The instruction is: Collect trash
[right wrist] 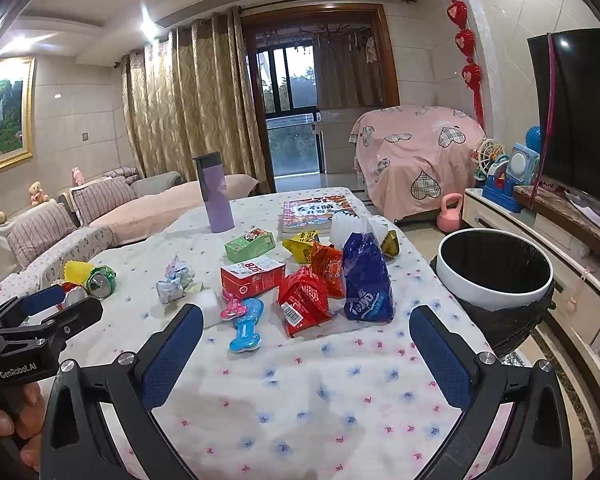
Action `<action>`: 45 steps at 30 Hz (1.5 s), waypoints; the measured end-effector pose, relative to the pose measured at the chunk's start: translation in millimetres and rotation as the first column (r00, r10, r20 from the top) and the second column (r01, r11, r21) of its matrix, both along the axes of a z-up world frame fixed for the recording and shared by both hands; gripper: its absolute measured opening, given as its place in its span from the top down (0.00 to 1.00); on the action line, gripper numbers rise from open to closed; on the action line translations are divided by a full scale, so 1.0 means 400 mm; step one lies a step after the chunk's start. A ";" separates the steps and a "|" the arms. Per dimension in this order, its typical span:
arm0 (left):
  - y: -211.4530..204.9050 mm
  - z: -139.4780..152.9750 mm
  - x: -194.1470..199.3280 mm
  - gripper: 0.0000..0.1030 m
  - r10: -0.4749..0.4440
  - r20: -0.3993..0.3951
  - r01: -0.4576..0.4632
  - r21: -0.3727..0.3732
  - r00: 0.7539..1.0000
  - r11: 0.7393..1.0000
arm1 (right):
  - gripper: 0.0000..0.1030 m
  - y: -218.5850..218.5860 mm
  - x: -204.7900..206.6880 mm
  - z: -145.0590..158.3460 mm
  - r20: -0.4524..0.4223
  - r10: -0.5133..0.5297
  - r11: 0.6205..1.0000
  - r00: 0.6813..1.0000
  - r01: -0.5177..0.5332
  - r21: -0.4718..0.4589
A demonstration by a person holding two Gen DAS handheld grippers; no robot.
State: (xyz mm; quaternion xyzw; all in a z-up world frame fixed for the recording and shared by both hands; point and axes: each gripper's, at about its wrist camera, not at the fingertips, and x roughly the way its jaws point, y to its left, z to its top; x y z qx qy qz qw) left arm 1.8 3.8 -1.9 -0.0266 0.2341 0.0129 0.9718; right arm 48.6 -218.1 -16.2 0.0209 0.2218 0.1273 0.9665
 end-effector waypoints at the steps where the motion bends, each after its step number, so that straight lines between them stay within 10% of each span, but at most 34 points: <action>1: -0.001 0.000 0.001 0.04 0.000 0.000 0.000 0.001 1.000 1.000 | 0.00 0.000 0.000 0.000 0.000 -0.001 1.000 1.000 0.001 0.001; 23: 0.041 -0.037 0.068 0.04 0.002 -0.092 -0.007 -0.050 0.996 0.999 | 0.00 -0.009 0.043 -0.017 -0.071 0.030 0.998 0.997 -0.026 0.051; 45: 0.120 -0.102 0.350 0.04 0.043 -0.266 -0.059 -0.052 0.963 0.997 | 0.13 0.030 0.282 -0.128 -0.291 0.118 0.991 0.949 -0.094 0.096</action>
